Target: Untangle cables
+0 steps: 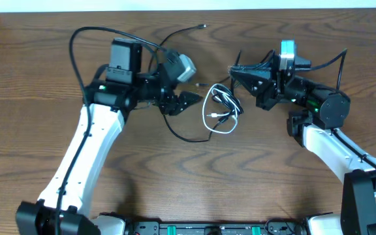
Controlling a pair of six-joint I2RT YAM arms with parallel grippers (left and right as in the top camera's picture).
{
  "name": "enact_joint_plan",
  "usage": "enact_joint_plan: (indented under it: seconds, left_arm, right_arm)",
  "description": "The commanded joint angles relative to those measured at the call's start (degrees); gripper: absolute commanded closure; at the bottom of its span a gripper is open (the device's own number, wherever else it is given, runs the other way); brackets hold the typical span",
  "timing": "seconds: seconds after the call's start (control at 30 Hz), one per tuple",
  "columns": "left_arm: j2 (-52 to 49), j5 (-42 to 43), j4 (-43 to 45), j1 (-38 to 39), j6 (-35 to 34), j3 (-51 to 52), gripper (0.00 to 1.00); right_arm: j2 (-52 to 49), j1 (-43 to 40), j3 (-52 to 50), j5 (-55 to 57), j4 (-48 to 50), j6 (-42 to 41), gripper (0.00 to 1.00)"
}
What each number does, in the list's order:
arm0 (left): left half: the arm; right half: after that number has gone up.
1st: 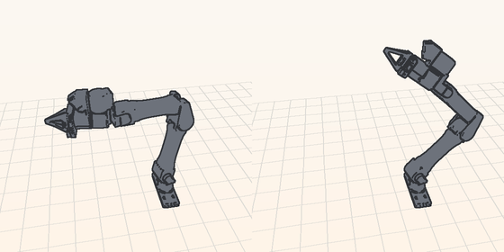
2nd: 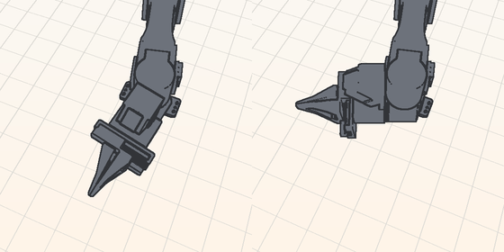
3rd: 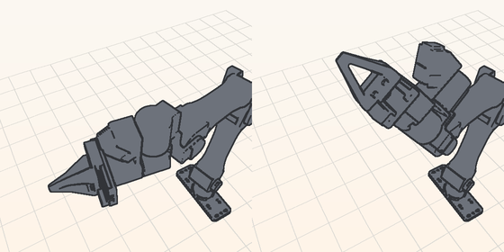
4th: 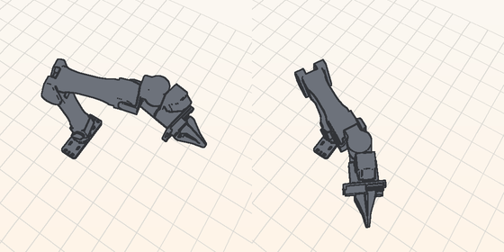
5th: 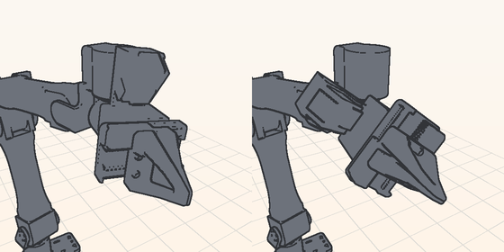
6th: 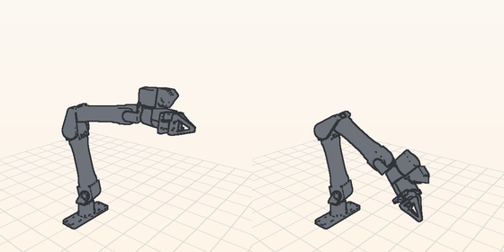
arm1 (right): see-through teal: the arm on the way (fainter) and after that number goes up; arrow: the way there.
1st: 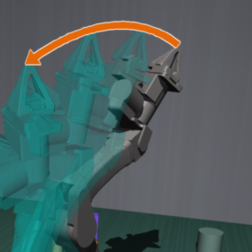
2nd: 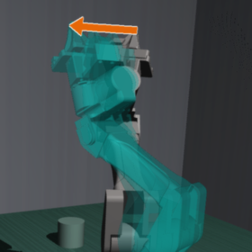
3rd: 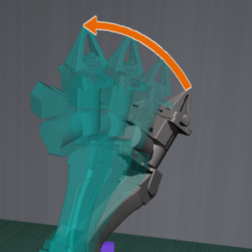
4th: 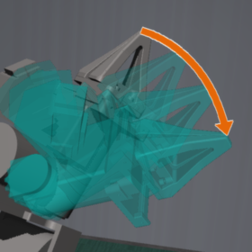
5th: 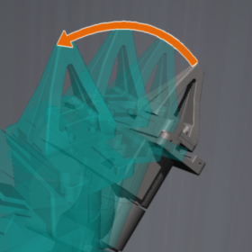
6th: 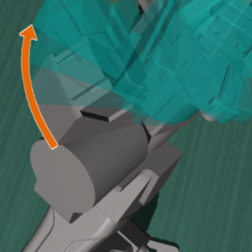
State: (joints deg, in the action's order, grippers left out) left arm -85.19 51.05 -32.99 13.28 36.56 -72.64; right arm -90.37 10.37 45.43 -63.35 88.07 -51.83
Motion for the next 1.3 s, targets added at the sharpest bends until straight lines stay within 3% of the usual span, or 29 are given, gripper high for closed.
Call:
enact_joint_plan:
  seconds: [0.0,0.3,0.67,0.93,1.13,1.27]
  left_arm:
    - [-2.4,0.3,1.3,2.6,6.4,0.1,0.33]
    - [-3.9,-2.3,11.7,2.7,6.5,0.1,0.30]
    - [-3.9,0.5,12.0,4.3,6.5,0.1,0.30]
    - [-3.9,1.9,6.2,4.3,6.8,0.1,0.30]
    - [-3.9,1.9,-4.5,3.1,16.2,0.1,0.30]
    - [-3.9,4.5,-6.2,2.1,17.9,0.1,0.30]
  right_arm:
    - [0.8,0.7,2.2,1.0,2.2,-3.1,0.99]
    - [0.8,2.8,3.5,-5.3,2.2,-6.5,0.99]
    - [0.8,4.5,3.6,-5.6,2.2,-6.4,0.99]
    - [0.8,3.5,3.6,-5.5,2.2,-6.4,0.99]
    - [0.8,1.9,3.7,-5.2,2.2,-6.4,0.99]
    - [0.8,1.8,3.7,-5.2,2.2,-6.4,0.99]
